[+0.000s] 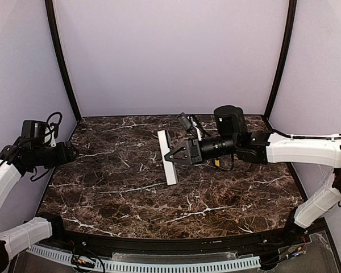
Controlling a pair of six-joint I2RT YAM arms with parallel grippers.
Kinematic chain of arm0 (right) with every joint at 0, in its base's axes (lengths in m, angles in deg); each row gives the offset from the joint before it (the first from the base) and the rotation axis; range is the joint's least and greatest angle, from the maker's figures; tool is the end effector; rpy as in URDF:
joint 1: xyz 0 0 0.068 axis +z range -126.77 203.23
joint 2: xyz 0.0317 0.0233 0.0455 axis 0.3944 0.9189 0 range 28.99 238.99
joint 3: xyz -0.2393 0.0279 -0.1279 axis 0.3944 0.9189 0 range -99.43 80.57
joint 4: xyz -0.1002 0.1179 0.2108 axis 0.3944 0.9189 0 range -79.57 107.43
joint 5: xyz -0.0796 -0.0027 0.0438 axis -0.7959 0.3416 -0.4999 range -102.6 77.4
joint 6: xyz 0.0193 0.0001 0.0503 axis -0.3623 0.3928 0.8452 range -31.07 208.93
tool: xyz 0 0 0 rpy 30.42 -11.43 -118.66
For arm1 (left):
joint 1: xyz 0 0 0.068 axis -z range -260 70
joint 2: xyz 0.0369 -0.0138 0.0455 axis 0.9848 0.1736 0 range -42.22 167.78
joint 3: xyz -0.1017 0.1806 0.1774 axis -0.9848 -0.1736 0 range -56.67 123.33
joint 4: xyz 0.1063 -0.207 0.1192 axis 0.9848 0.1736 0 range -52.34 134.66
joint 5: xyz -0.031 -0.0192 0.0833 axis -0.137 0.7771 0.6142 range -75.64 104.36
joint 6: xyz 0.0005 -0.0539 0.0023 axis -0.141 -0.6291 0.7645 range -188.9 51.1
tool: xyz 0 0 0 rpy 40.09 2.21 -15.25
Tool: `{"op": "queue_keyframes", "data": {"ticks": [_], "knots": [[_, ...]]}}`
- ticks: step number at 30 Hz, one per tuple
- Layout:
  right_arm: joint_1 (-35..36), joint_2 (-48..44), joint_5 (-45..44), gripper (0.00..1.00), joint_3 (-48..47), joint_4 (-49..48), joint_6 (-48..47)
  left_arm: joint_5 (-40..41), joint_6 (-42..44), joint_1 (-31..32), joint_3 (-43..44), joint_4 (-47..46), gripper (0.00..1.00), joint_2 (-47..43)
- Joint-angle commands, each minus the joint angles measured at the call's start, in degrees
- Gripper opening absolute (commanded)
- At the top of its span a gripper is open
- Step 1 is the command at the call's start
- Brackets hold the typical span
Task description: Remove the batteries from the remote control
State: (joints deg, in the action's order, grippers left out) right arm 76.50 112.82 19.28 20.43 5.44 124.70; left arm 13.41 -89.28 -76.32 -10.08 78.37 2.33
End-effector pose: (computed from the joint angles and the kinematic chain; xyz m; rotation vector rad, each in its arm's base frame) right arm 0.1875 0.2828 0.2991 -0.7570 2.0436 1.5084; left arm 0.1598 -0.0109 0.2988 -0.3188 2.2346 -0.2444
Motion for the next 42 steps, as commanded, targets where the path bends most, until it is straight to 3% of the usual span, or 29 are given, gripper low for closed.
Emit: {"op": "queue_keyframes", "data": {"ticks": [1,7,15,31,42], "knots": [[-1.5,2.1,17.2,0.15,-2.2,-4.5,-1.4,-17.7,2.0,0.0,-1.7,-4.9,0.80,0.0],[-1.5,4.2,26.4,0.15,-2.0,-9.3,1.9,-37.1,-3.0,3.4,1.3,-11.0,0.80,1.9],[-1.5,5.4,30.9,0.11,-1.2,-14.7,5.4,-47.4,-13.2,17.9,5.8,-21.1,0.85,6.4],[0.8,7.4,34.9,0.07,-4.5,-6.8,0.7,-39.8,-17.6,41.4,13.4,-27.0,0.79,17.8],[2.4,7.7,36.1,0.02,-5.2,-5.3,-1.7,-37.5,-18.3,46.1,14.8,-28.6,0.61,22.6]]}}
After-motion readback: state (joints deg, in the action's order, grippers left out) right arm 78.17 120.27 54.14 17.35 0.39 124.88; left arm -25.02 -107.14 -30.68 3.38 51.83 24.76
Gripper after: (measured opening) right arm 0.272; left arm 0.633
